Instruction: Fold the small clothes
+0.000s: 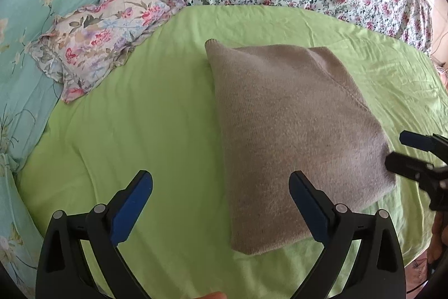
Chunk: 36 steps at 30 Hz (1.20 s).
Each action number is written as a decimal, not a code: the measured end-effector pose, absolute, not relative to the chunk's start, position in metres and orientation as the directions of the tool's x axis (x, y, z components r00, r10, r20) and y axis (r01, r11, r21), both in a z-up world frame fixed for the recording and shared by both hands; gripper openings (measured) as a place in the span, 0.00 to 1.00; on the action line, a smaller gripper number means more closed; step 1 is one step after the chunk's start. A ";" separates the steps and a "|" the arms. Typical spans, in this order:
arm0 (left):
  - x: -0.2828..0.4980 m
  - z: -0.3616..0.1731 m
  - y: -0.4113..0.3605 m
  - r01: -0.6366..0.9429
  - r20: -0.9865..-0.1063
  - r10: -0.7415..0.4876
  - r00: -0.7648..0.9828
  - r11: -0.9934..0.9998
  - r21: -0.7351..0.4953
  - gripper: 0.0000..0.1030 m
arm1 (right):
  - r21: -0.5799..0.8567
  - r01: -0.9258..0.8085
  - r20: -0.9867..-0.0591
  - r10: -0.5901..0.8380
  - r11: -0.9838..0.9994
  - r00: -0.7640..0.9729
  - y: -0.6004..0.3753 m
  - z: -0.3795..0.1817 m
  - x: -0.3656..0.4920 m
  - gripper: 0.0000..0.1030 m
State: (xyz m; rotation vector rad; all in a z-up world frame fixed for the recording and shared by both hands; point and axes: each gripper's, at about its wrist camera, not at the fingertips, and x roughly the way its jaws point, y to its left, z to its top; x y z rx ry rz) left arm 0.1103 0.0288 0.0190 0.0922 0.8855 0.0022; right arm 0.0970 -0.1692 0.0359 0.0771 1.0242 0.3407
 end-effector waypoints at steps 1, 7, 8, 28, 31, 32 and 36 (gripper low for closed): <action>0.109 0.018 0.029 0.036 -0.774 0.042 0.632 0.996 0.083 0.96 | 0.216 -0.247 -0.825 0.312 0.945 0.471 -0.168 0.036 0.094 0.88; 0.103 0.016 0.027 0.038 -0.771 0.056 0.634 0.994 0.104 0.98 | 0.183 -0.257 -0.834 0.288 0.949 0.470 -0.165 0.036 0.081 0.89; 0.103 0.016 0.027 0.039 -0.772 0.055 0.633 0.994 0.104 0.98 | 0.180 -0.255 -0.835 0.284 0.950 0.471 -0.165 0.035 0.079 0.89; 0.094 0.020 0.025 0.055 -0.756 0.047 0.653 0.992 0.109 0.99 | 0.182 -0.253 -0.835 0.285 0.950 0.470 -0.169 0.034 0.084 0.95; 0.093 0.022 0.026 0.055 -0.749 0.043 0.661 0.993 0.106 0.99 | 0.180 -0.255 -0.832 0.285 0.950 0.476 -0.167 0.036 0.084 0.95; 0.092 0.024 0.027 0.055 -0.744 0.039 0.667 0.993 0.101 0.99 | 0.178 -0.257 -0.830 0.286 0.950 0.480 -0.167 0.037 0.084 0.96; 0.090 0.029 0.028 0.055 -0.732 0.037 0.680 0.993 0.101 0.99 | 0.165 -0.267 -0.823 0.282 0.949 0.494 -0.162 0.043 0.081 0.96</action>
